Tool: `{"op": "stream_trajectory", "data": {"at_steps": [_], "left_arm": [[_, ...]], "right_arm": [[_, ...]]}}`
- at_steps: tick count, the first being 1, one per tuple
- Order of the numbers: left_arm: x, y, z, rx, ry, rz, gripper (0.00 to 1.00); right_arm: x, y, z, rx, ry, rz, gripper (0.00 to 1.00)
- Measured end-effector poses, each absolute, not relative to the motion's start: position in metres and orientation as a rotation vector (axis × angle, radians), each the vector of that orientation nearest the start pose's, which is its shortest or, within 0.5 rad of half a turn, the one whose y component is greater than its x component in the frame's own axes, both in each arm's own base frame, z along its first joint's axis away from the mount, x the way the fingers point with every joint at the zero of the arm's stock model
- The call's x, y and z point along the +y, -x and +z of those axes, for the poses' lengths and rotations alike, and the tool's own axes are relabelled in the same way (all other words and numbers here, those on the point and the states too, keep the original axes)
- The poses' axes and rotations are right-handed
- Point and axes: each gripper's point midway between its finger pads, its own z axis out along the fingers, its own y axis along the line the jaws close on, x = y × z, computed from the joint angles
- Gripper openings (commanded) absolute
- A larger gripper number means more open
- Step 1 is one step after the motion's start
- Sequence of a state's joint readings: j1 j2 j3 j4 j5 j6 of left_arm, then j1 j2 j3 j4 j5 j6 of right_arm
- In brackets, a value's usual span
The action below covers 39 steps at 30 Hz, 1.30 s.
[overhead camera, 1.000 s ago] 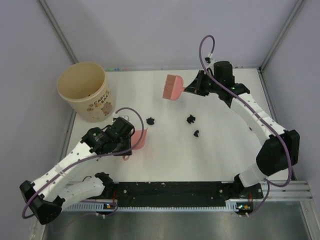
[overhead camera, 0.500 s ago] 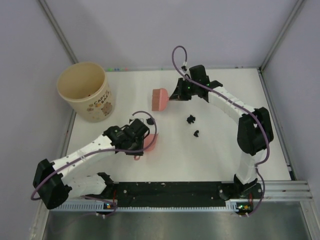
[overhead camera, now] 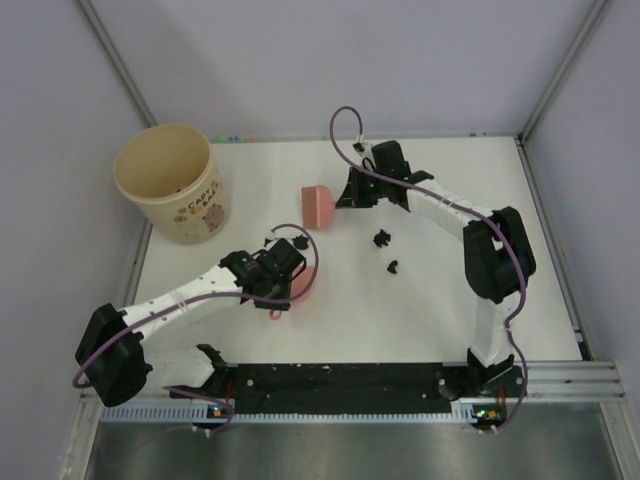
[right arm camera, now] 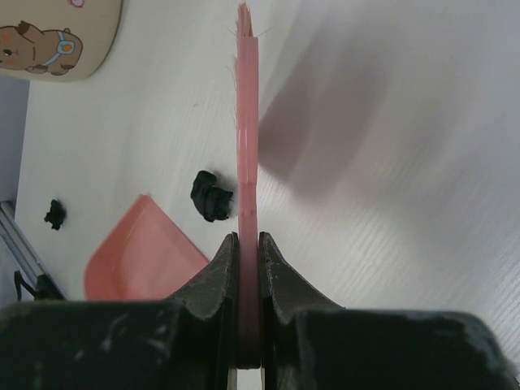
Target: Sweep away the paper scraps from the table
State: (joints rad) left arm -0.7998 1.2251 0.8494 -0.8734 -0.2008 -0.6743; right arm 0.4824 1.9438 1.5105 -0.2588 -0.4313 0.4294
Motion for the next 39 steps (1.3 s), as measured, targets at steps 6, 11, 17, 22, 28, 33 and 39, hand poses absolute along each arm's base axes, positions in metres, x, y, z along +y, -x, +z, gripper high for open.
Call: {"op": "stream_trajectory", "data": {"at_steps": [6, 11, 17, 22, 28, 33, 39], "left_arm": [[-0.157, -0.168, 0.068, 2.771, -0.122, -0.074, 0.00], [-0.153, -0.166, 0.059, 2.775, -0.125, -0.053, 0.00], [-0.155, -0.168, 0.054, 2.780, -0.149, -0.041, 0.00], [-0.157, -0.171, 0.049, 2.784, -0.170, -0.030, 0.00], [-0.158, -0.173, 0.046, 2.782, -0.193, -0.028, 0.00], [-0.159, -0.174, 0.046, 2.778, -0.195, -0.031, 0.00], [-0.158, -0.173, 0.046, 2.782, -0.206, -0.027, 0.00]], "right_arm": [[0.315, -0.408, 0.113, 2.354, 0.340, 0.923, 0.00], [0.318, -0.404, 0.105, 2.329, 0.395, 0.914, 0.00], [0.325, -0.397, 0.097, 2.295, 0.457, 0.941, 0.00], [0.335, -0.387, 0.095, 2.268, 0.523, 0.970, 0.00], [0.344, -0.364, 0.095, 2.247, 0.623, 1.016, 0.00], [0.350, -0.341, 0.094, 2.237, 0.720, 1.073, 0.00], [0.352, -0.325, 0.097, 2.228, 0.772, 1.119, 0.00]]}}
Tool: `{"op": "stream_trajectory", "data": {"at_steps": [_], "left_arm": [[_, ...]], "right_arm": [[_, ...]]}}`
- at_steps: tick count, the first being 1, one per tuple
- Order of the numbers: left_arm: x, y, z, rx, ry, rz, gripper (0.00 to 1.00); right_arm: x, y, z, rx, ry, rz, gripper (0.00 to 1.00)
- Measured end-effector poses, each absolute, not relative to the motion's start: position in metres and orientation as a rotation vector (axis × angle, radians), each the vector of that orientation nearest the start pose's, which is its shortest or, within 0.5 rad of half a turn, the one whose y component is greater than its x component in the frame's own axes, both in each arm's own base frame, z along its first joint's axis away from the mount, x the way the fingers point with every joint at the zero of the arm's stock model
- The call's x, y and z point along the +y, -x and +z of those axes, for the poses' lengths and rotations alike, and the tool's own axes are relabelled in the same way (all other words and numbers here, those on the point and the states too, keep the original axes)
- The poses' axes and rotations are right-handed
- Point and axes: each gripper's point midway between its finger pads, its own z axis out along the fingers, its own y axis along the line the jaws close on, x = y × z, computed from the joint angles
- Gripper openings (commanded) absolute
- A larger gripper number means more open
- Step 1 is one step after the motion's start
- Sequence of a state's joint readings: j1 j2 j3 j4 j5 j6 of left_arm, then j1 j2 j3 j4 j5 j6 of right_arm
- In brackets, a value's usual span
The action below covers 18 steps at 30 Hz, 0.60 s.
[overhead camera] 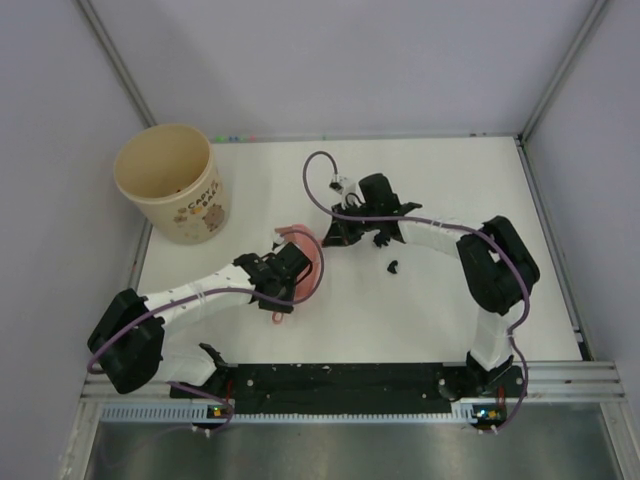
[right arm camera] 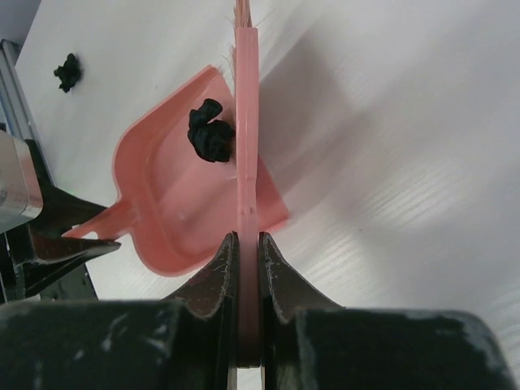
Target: Sweep away the paper scraps from the table
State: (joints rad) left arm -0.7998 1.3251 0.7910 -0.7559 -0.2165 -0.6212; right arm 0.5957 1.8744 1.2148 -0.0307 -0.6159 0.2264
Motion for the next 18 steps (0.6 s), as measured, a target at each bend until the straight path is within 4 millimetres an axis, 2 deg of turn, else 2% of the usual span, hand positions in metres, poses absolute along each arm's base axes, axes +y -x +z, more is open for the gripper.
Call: {"op": "stream_trajectory", "data": {"at_steps": [11, 18], "left_arm": [[-0.158, -0.175, 0.047, 2.773, -0.239, -0.027, 0.00], [-0.164, -0.179, 0.056, 2.732, -0.252, -0.076, 0.00]], "right_arm": [[0.346, -0.283, 0.099, 2.271, 0.827, 1.196, 0.00], [0.329, -0.267, 0.126, 2.318, 0.803, 1.153, 0.00]]}}
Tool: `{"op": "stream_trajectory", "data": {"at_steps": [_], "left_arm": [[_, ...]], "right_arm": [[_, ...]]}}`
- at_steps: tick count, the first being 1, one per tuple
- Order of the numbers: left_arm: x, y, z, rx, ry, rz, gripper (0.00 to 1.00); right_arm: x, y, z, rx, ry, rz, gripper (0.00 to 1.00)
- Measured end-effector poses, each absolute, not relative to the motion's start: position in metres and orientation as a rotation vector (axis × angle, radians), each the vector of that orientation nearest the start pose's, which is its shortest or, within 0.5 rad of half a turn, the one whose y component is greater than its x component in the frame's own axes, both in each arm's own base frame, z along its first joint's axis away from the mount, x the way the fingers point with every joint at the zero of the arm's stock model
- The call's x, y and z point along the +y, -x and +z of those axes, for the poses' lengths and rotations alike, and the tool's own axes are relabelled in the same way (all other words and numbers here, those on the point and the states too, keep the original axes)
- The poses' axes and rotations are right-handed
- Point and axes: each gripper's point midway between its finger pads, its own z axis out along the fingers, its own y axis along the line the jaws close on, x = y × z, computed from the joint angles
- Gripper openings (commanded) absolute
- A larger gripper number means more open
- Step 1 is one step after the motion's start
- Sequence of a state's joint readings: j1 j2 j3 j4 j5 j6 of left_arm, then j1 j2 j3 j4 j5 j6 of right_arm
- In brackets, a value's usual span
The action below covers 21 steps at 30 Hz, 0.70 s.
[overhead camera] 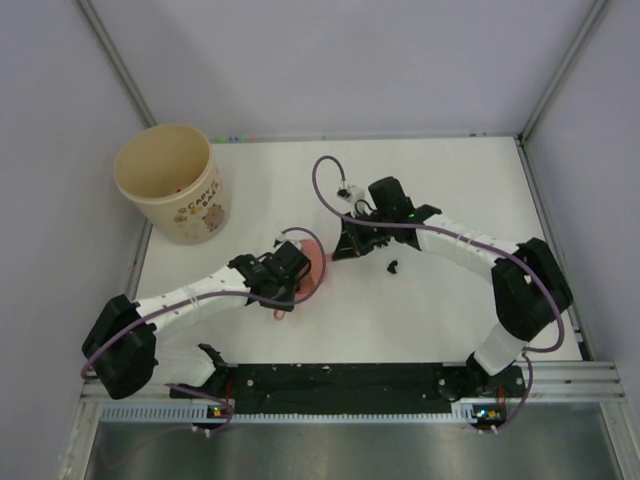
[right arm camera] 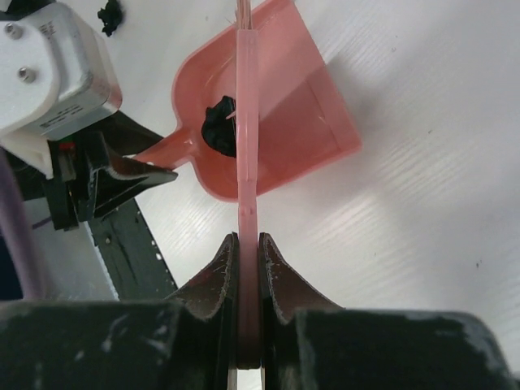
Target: Sweep away the paper scraps from the table
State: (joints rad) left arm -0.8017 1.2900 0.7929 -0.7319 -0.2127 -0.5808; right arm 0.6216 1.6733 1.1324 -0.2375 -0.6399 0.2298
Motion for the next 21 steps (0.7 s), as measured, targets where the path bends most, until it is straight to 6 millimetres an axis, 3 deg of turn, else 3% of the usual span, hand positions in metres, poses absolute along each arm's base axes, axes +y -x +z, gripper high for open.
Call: {"op": "stream_trajectory", "data": {"at_steps": [4, 16, 21], "left_arm": [[-0.165, -0.180, 0.063, 2.707, -0.256, -0.104, 0.00], [-0.166, -0.184, 0.083, 2.647, -0.249, -0.152, 0.00], [-0.171, -0.191, 0.108, 2.604, -0.234, -0.185, 0.00]], "right_arm": [[0.315, -0.256, 0.146, 2.353, 0.778, 1.105, 0.00], [0.279, -0.251, 0.206, 2.334, 0.646, 0.912, 0.00], [0.270, -0.262, 0.257, 2.210, 0.568, 0.848, 0.00]]}}
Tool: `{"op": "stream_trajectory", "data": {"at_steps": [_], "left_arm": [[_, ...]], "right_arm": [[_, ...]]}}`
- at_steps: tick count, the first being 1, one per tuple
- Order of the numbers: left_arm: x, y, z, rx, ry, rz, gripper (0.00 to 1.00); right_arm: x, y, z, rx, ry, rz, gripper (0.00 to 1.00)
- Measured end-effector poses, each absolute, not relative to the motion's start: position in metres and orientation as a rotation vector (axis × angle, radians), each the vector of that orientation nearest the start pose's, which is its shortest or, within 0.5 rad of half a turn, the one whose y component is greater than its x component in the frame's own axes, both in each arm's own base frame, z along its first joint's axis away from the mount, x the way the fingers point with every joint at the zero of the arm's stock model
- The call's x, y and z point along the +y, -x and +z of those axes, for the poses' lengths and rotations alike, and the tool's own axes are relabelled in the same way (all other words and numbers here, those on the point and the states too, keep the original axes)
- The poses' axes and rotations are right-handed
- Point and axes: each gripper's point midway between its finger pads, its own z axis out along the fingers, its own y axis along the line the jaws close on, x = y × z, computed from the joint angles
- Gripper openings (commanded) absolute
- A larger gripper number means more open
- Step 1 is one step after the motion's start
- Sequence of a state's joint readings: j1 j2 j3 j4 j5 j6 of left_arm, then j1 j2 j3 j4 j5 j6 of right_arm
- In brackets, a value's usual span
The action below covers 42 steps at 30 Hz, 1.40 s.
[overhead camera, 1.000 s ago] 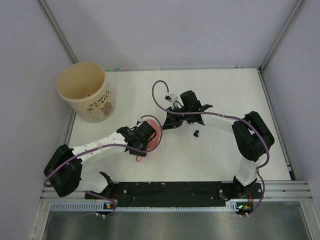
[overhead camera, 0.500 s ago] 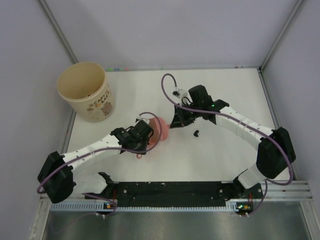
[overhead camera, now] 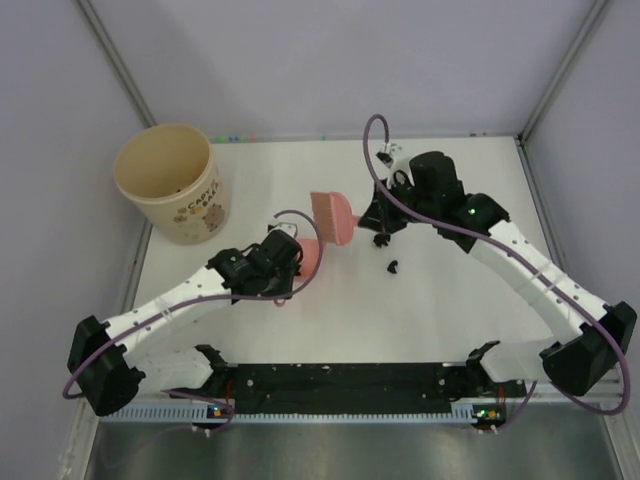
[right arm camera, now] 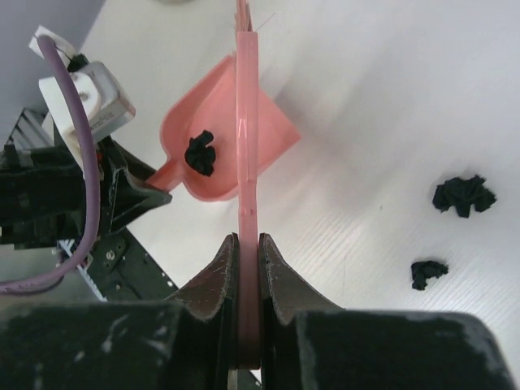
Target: Sweep away the paper scraps from the table
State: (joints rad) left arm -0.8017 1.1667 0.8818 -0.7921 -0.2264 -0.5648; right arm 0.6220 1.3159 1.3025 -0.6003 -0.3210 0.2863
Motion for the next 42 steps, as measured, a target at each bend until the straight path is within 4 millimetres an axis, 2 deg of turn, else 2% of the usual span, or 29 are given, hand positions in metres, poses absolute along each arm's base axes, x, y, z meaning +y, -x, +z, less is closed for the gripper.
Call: {"op": "stream_trajectory", "data": {"at_steps": [4, 6, 7, 14, 22, 25, 30, 39, 42], "left_arm": [[-0.175, -0.194, 0.135, 2.569, -0.219, -0.223, 0.00], [-0.178, -0.197, 0.156, 2.532, -0.208, -0.261, 0.00], [-0.179, -0.197, 0.160, 2.524, -0.205, -0.268, 0.00], [-0.184, -0.205, 0.232, 2.427, -0.153, -0.352, 0.00], [-0.188, -0.214, 0.307, 2.327, -0.077, -0.420, 0.00], [-0.193, -0.222, 0.327, 2.306, -0.056, -0.439, 0.00], [-0.192, -0.237, 0.348, 2.303, -0.002, -0.466, 0.00], [-0.150, -0.277, 0.358, 2.314, 0.235, -0.542, 0.00], [-0.139, -0.288, 0.370, 2.289, 0.300, -0.599, 0.00]], "right_arm": [[0.259, -0.269, 0.295, 2.111, 0.494, 0.796, 0.00], [0.251, -0.270, 0.307, 2.087, 0.448, 0.772, 0.00], [0.248, -0.271, 0.311, 2.080, 0.426, 0.759, 0.00], [0.215, -0.271, 0.331, 2.034, 0.254, 0.638, 0.00], [0.183, -0.257, 0.365, 1.931, 0.114, 0.612, 0.00], [0.176, -0.250, 0.367, 1.929, 0.080, 0.612, 0.00], [0.166, -0.242, 0.362, 1.960, 0.028, 0.601, 0.00], [0.144, -0.209, 0.346, 1.998, -0.094, 0.649, 0.00], [0.139, -0.200, 0.341, 2.013, -0.134, 0.669, 0.00]]}}
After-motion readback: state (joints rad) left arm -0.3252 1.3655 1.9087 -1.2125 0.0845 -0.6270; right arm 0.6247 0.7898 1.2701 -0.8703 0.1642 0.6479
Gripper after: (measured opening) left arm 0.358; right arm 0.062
